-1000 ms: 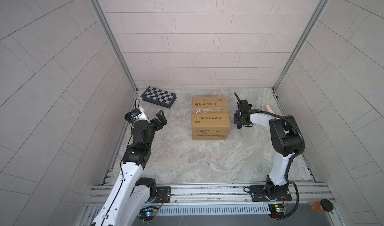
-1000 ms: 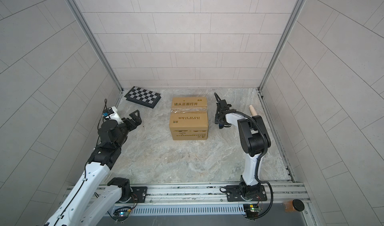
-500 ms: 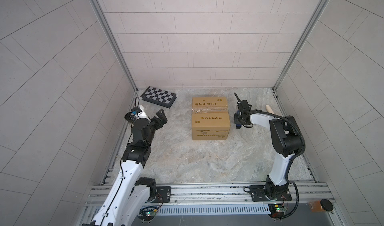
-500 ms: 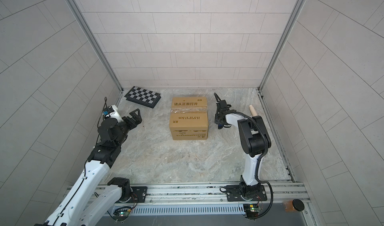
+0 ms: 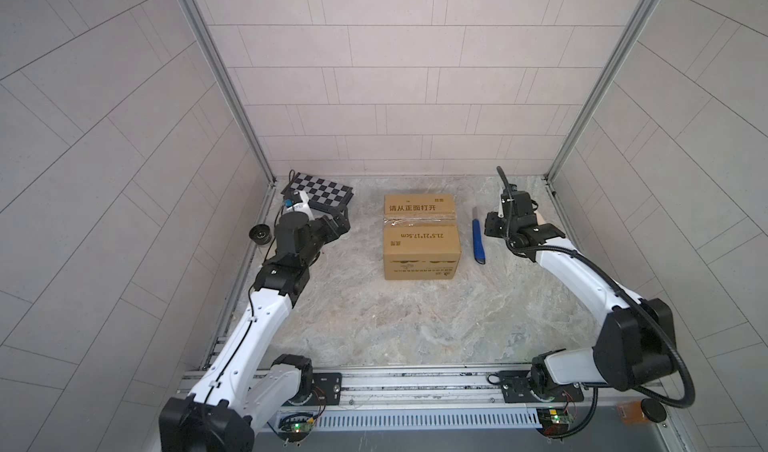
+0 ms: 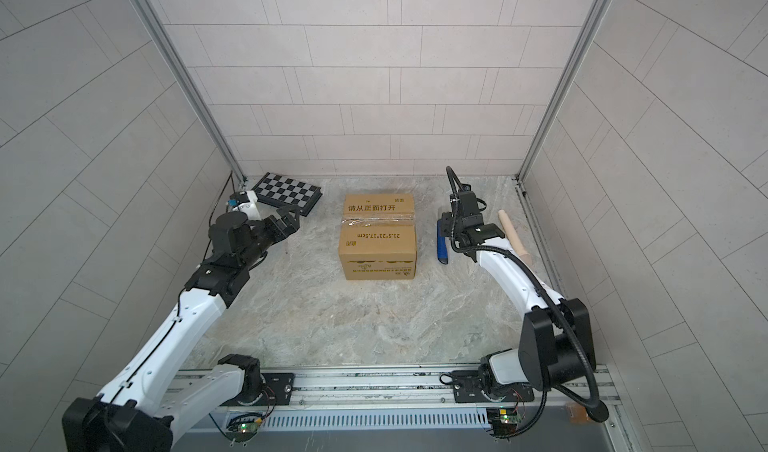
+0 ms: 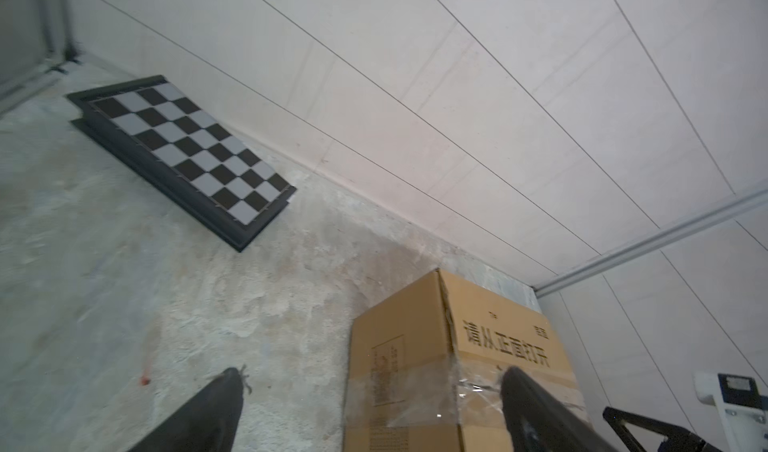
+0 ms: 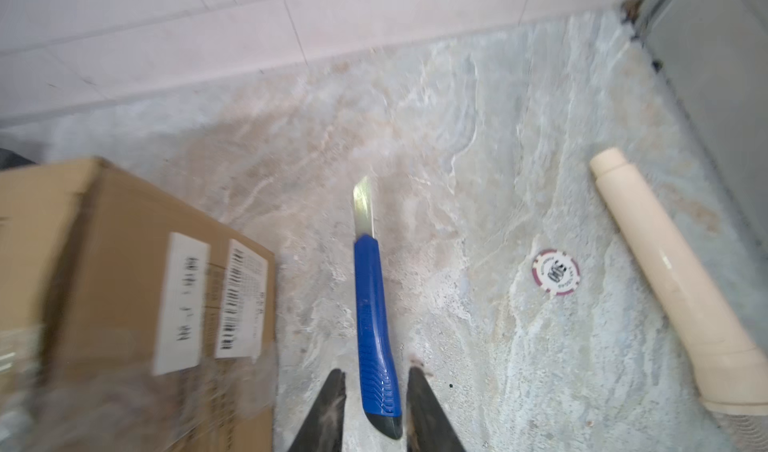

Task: Unpack the express box
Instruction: 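Lift the blue box cutter with the right gripper while the left gripper approaches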

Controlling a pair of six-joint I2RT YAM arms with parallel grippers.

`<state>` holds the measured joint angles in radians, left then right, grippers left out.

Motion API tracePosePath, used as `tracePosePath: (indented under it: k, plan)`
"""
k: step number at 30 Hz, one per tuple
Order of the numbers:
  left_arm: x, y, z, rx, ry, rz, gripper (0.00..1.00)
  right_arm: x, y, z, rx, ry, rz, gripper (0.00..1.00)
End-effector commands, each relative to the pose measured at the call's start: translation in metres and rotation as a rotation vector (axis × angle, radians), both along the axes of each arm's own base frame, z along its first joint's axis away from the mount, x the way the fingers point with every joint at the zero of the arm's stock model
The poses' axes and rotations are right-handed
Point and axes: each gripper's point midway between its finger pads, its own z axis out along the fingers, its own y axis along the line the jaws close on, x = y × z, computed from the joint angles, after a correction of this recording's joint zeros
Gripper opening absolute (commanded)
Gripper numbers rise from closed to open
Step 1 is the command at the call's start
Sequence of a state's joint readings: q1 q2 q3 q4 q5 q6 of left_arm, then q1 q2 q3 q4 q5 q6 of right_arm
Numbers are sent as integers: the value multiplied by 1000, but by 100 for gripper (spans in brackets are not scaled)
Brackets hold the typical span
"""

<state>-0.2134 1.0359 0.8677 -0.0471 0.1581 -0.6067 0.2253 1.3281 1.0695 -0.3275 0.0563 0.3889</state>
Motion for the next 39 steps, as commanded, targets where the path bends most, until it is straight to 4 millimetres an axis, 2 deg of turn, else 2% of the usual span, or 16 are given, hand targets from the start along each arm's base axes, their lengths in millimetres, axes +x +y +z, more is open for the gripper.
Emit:
tracePosePath:
  k: [1,3,6,8,12,16,21,28,34,39]
  plan:
    - [6,-38,24,-16,-18,-122,98,-17,12,29,-53,-54,54,28]
    - [14,-52,34,-76,-28,-141,98,-23,22,44,-41,-79,74,28]
    - [20,-67,36,-117,-25,-182,97,-26,25,38,-22,-28,77,32]
    - [18,-68,30,-112,-17,-183,97,-26,20,19,-42,9,55,38]
    - [13,-61,26,-87,-16,-162,98,-17,4,-20,-62,78,8,59]
    - [8,-56,29,-41,-19,-152,99,2,-9,-59,-61,162,-32,67]
    - [1,-43,33,6,-30,-108,100,20,-12,-105,-57,265,-90,70]
    - [-7,-32,33,44,-31,-70,100,29,-11,-160,-57,405,-137,72]
    - [-10,-24,36,65,-35,-39,100,34,-16,-180,-79,418,-168,72]
    - [-13,-20,37,84,-37,-23,100,39,-13,-192,-75,427,-149,60]
